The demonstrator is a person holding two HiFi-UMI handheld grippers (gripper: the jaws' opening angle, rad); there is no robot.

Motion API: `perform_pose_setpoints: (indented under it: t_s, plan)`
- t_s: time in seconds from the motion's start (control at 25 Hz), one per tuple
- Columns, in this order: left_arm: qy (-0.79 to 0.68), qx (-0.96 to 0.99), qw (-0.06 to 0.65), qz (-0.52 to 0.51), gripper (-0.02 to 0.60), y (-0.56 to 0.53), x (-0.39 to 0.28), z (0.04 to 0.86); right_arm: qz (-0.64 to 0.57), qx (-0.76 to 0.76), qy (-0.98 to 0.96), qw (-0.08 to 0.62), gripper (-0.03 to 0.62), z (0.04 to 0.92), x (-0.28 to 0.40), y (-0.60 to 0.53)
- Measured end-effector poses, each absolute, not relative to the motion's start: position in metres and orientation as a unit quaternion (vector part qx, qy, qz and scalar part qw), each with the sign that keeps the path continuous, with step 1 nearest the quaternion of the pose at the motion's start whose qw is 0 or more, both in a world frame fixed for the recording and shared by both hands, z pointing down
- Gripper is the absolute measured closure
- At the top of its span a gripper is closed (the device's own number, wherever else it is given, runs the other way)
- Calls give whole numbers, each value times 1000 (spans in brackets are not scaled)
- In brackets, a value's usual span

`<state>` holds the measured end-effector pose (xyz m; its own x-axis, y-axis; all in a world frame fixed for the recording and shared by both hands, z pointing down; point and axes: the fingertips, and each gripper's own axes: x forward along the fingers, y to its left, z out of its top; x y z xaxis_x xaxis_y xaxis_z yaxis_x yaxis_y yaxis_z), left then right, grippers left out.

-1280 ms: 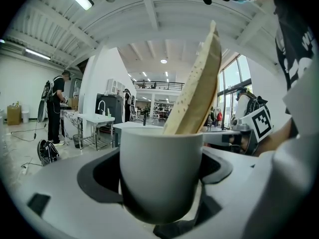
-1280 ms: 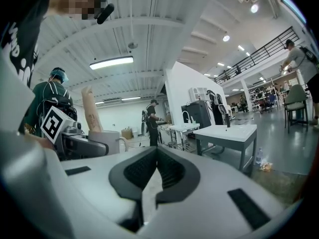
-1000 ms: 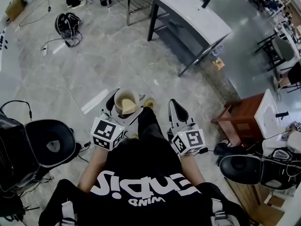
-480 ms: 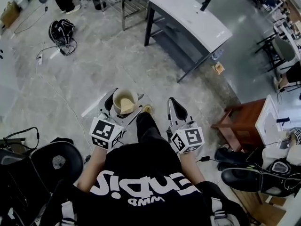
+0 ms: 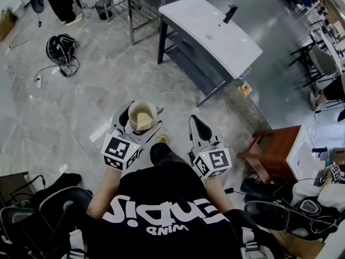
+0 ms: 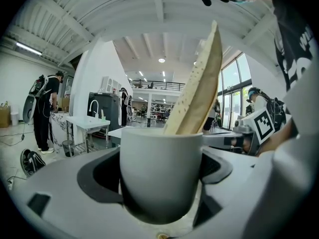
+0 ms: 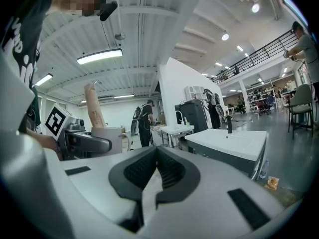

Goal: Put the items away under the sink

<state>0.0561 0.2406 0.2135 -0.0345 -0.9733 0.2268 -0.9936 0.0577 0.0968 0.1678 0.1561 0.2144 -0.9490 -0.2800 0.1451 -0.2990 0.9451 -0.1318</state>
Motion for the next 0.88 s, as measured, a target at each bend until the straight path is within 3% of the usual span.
perform_pose_setpoints:
  t_s: [0.88]
  plan:
    - [-706,699,107,36,115,88,-20,196,63,151,-985,59,576,204,94,9]
